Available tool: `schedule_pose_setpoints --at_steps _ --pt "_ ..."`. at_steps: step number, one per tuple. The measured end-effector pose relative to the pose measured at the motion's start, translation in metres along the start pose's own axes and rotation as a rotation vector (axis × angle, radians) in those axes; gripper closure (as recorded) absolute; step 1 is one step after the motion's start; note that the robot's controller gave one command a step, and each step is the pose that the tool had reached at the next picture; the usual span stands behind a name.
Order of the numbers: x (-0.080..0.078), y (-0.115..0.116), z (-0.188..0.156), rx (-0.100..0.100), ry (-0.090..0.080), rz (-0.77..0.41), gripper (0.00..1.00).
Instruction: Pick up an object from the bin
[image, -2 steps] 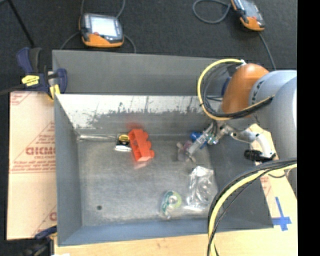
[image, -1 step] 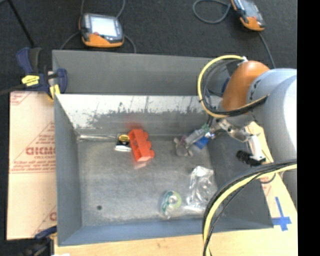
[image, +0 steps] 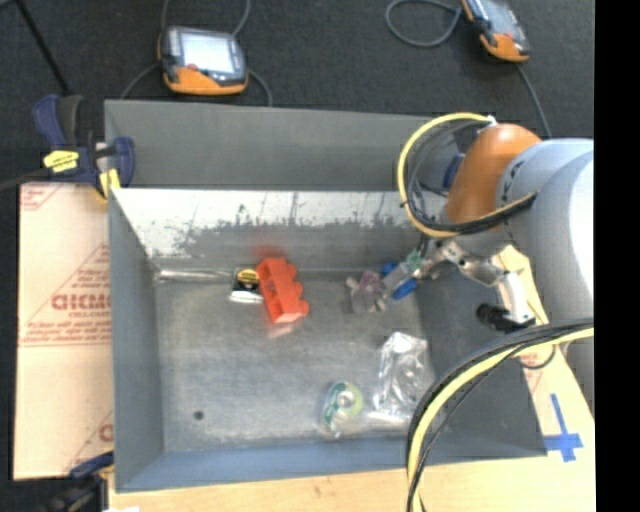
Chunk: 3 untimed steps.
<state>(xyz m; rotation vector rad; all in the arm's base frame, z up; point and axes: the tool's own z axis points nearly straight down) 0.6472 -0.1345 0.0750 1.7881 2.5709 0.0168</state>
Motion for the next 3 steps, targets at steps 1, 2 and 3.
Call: schedule_pose_setpoints --at_steps 1,2,3 --pt "-0.002 0.003 -0.065 0.006 -0.003 -0.009 1.0" --pt "-0.004 0.004 -0.081 0.01 -0.002 -0.015 1.0" --pt "-0.006 0.005 -0.092 0.011 -0.003 -0.018 1.0"
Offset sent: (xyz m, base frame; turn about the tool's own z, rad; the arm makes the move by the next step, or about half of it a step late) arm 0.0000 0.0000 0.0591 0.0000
